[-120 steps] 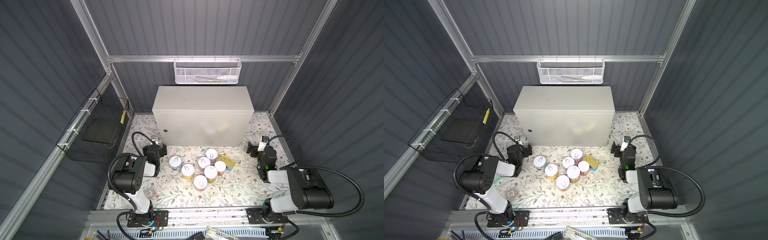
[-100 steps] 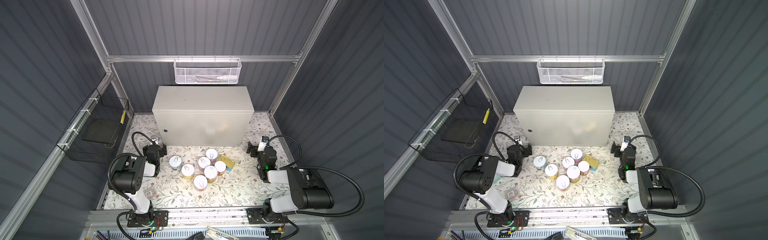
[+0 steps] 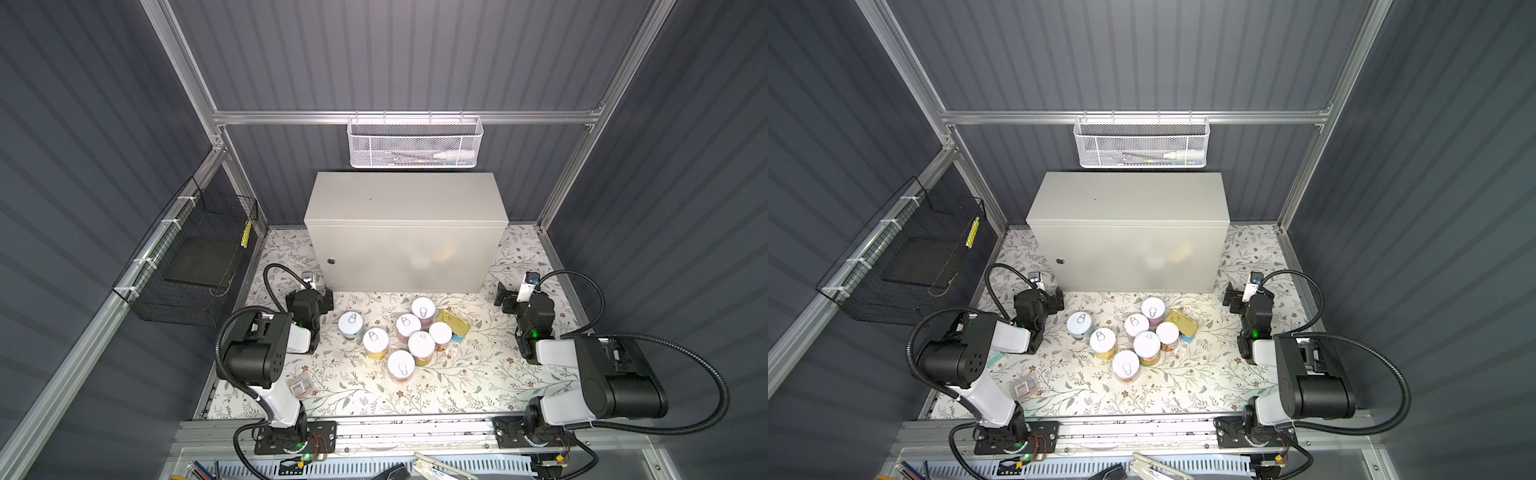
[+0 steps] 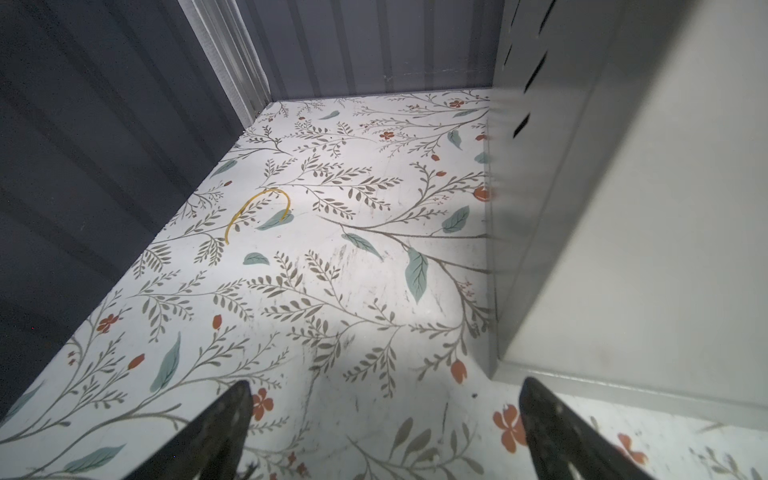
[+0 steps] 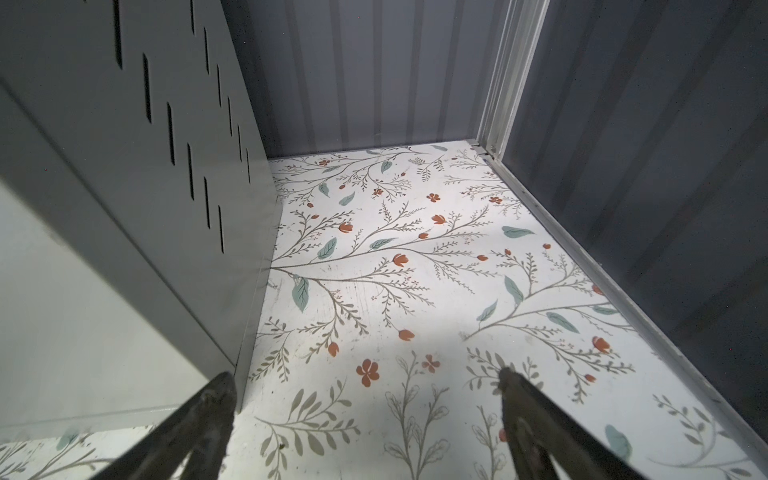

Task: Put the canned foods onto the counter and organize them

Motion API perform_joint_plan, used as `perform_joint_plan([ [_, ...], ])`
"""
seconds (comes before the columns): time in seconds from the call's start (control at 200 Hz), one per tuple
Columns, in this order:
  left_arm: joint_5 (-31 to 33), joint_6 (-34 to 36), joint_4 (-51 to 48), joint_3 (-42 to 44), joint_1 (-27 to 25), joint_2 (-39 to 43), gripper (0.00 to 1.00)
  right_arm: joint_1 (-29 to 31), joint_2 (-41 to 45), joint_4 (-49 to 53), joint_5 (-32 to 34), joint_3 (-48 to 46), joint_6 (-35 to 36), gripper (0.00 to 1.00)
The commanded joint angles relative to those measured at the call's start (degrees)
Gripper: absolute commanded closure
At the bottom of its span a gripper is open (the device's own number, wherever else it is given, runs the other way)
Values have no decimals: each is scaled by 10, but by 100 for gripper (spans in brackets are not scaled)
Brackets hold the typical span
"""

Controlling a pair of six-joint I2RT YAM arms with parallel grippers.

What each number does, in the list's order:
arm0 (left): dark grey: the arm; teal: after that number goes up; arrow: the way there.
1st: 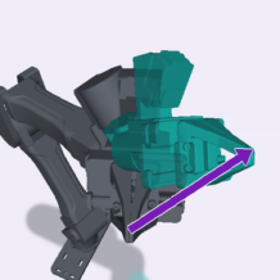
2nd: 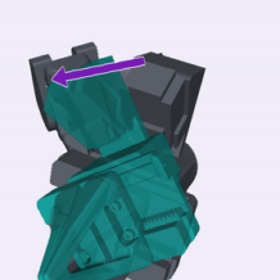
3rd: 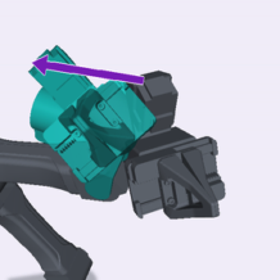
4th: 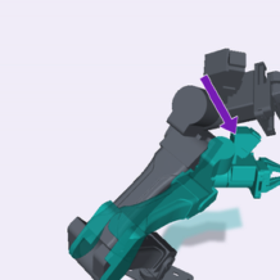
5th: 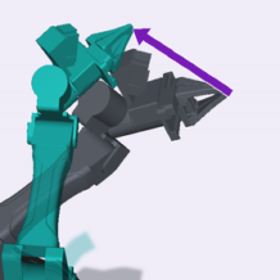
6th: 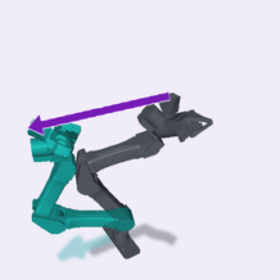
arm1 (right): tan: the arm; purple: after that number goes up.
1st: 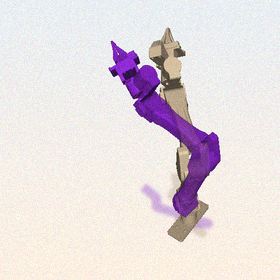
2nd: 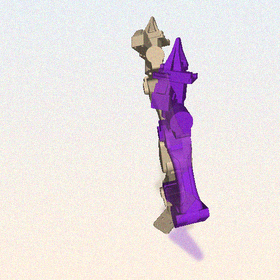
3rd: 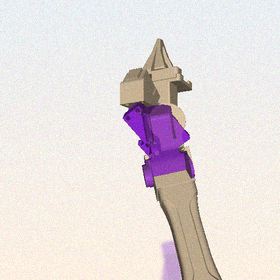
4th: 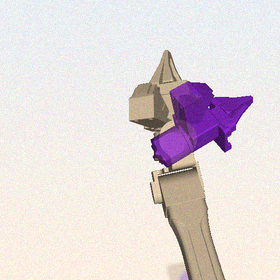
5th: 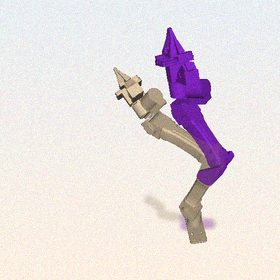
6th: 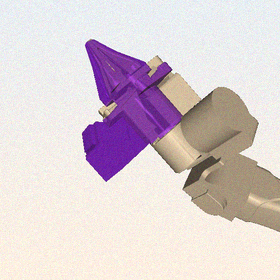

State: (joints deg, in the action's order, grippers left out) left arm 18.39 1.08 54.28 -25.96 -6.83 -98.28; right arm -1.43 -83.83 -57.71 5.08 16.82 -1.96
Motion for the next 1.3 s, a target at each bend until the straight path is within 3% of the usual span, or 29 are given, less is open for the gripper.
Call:
perform_joint_plan([
  [0.0,8,9,18,3,-4,-4,0,-2,2,4,3,11,-6,1],
  [0.515,6,6,25,6,1,-3,0,-11,16,19,5,14,-19,1],
  [0.605,70,4,-1,2,-15,30,0,-9,58,87,33,29,-28,1],
  [0.735,155,-19,-190,-63,-45,97,0,-9,103,139,60,29,-49,1],
  [0.895,230,-44,-281,-98,-88,160,0,-9,169,258,76,61,-97,1],
  [1.096,225,-111,-507,-163,-122,245,0,-14,265,223,3,33,-149,1],
  [1.191,221,-146,-582,-176,-123,289,0,-15,289,356,-64,92,-180,1],
  [1.296,207,-162,-632,-182,-124,328,0,-14,296,483,-172,157,-157,1],
])
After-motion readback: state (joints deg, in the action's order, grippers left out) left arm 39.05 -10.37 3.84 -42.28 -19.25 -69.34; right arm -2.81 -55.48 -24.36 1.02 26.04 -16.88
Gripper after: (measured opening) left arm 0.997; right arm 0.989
